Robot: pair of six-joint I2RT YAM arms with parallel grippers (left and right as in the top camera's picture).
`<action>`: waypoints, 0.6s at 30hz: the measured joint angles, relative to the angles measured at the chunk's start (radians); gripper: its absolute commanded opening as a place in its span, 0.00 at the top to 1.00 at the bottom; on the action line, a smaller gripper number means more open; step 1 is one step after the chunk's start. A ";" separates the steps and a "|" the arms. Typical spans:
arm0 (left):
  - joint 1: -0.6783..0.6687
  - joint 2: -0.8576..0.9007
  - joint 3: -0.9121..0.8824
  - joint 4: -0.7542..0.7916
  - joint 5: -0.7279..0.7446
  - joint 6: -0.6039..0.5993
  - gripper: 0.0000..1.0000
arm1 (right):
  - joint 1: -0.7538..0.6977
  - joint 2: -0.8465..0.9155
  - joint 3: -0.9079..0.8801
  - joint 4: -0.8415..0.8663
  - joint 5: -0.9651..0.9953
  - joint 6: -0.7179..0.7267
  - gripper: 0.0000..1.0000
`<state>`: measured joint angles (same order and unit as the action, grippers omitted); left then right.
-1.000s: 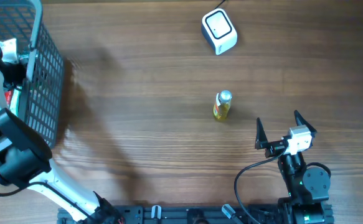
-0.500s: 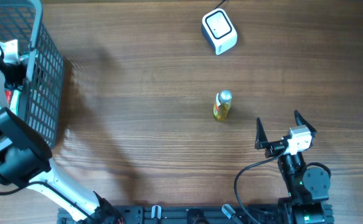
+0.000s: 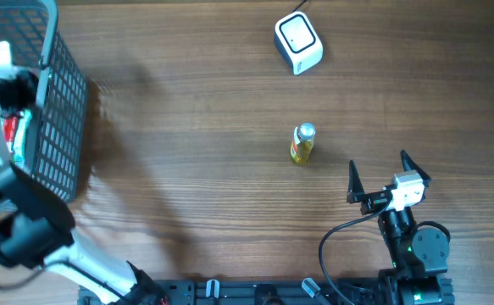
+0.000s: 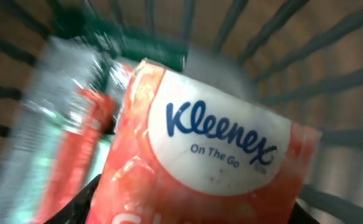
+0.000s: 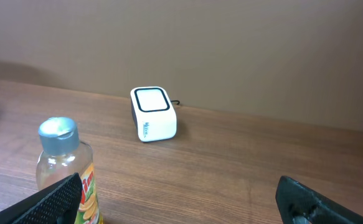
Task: Scan the item barcode
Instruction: 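Return the left gripper to the basket and grasp the Kleenex pack, then carry the Kleenex pack with the left gripper under the scanner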
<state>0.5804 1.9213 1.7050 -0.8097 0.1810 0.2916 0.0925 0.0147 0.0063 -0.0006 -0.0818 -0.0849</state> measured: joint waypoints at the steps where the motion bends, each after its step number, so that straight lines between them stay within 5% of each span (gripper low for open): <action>1: 0.000 -0.034 0.000 0.009 0.000 -0.002 0.64 | 0.000 0.000 0.000 0.000 0.000 0.000 0.00; 10: -0.003 -0.423 0.000 0.204 0.000 -0.080 0.70 | 0.000 0.000 0.000 0.000 0.000 0.000 0.00; 18: -0.119 -0.636 0.001 0.148 0.000 -0.209 0.79 | 0.000 0.000 0.000 0.000 0.000 0.000 0.00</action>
<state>0.4618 1.2858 1.7061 -0.6613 0.1806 0.0830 0.0925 0.0147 0.0063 -0.0006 -0.0818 -0.0849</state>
